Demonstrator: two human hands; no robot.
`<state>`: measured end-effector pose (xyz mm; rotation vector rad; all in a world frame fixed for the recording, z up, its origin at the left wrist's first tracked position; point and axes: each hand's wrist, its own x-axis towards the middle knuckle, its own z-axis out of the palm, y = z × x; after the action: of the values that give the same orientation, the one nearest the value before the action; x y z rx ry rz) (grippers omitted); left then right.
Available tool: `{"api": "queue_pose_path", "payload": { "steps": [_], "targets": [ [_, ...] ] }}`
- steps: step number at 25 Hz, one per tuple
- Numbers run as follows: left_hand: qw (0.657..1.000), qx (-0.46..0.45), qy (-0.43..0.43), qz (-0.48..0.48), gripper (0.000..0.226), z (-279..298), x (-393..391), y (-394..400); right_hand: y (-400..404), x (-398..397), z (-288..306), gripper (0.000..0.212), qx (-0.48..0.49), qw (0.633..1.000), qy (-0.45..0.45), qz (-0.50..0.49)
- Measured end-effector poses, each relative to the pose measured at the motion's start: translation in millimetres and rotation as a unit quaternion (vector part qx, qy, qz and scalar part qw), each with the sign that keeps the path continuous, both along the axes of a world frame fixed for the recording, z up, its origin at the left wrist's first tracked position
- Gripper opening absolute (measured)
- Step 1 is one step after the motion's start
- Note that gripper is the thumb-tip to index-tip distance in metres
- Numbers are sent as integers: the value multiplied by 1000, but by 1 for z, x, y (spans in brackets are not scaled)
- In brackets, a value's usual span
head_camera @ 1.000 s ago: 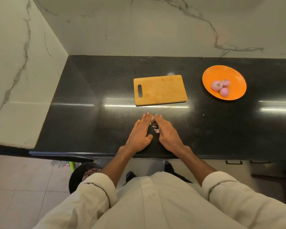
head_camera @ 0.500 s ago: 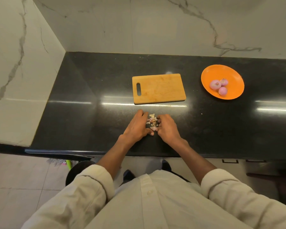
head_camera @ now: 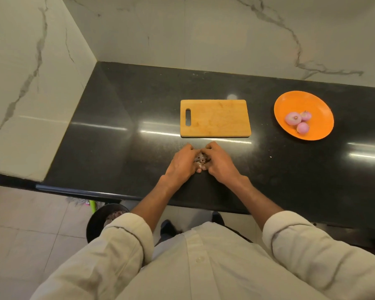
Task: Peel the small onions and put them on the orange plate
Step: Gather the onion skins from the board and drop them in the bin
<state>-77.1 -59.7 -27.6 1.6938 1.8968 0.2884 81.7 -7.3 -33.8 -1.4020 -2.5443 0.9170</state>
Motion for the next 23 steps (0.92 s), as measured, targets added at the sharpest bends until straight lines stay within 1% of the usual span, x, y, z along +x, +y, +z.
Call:
{"api": "queue_pose_path", "payload": {
  "steps": [2,4,7,10,13,15,16,18,19,20,21,23],
  "targets": [
    [1000,13,16,11,36,-3,3,-2,-6,0,-6,28,36,999,19,-7],
    [999,28,26,32,26,-6,10,-7,-15,2,-14,18,73,996,43,-19],
    [995,52,20,77,16,-8,19,-10,-27,-1,-22,15,120,990,51,-57],
    [989,67,5,130,12,-9,26,-15,-34,-8,-17,16,101,986,65,-118],
    [975,78,-56,198,12,-10,32,-23,-37,-14,-6,19,13,974,81,-211],
    [962,83,-105,238,11,-11,31,-23,-32,-17,-3,17,-61,952,108,-280],
    [952,82,-134,263,11,-12,30,-22,-27,-18,-3,17,-111,933,129,-318],
    [924,72,-193,321,12,-9,26,-20,-15,-20,1,19,-239,869,201,-383],
    [907,71,-222,350,14,-7,24,-19,-9,-21,6,20,-299,836,236,-394],
    [889,71,-250,377,15,-4,21,-19,-2,-23,9,19,-344,815,261,-387],
    [873,74,-274,398,16,-1,16,-19,3,-27,13,18,-375,804,278,-368],
    [854,88,-298,416,15,9,4,-24,10,-38,22,16,-408,803,292,-322]
  ]
}}
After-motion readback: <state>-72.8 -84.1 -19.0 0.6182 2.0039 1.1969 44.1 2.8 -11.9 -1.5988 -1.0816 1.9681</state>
